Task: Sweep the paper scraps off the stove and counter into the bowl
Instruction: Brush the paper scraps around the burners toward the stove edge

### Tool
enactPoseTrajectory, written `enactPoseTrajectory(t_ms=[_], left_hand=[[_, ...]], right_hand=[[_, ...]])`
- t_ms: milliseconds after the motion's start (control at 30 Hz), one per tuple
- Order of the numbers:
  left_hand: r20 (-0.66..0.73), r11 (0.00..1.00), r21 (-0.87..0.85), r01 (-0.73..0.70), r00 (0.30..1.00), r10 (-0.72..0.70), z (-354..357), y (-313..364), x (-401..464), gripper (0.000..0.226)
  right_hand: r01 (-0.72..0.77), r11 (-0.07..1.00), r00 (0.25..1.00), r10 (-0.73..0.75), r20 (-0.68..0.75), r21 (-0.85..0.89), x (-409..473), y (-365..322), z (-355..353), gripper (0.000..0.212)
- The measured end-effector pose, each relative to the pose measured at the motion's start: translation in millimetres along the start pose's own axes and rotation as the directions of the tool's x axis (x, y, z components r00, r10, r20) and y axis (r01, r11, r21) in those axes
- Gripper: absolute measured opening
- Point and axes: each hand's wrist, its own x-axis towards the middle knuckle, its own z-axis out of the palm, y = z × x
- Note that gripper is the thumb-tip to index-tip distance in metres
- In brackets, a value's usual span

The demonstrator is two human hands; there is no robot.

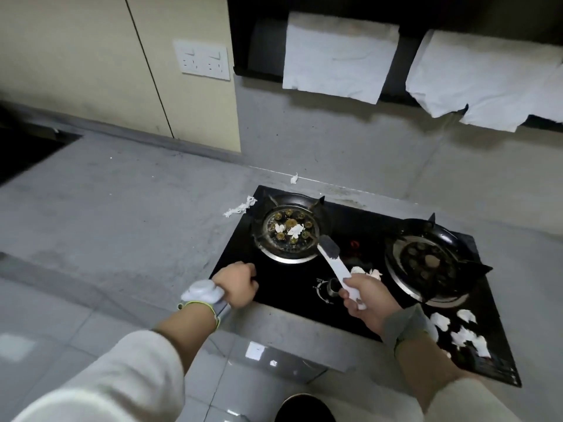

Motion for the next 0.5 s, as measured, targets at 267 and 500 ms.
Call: enactPoseTrajectory(t_ms=[267, 500], left_hand=[[-0.078, 0.994, 0.102, -0.05, 0.995, 0.058, -13, -18, 0, 0.028], [-0.037, 0.974, 0.172, -0.149, 0.987, 0.157, -39, -20, 93, 0.029]], right_hand=[[0.033, 0.999, 0.999, -0.033, 0.018, -0.002, 6, 11, 11, 0.008], [0.143, 0.989, 0.969, -0.13, -0.21, 0.047, 19, -8, -10, 0.006]])
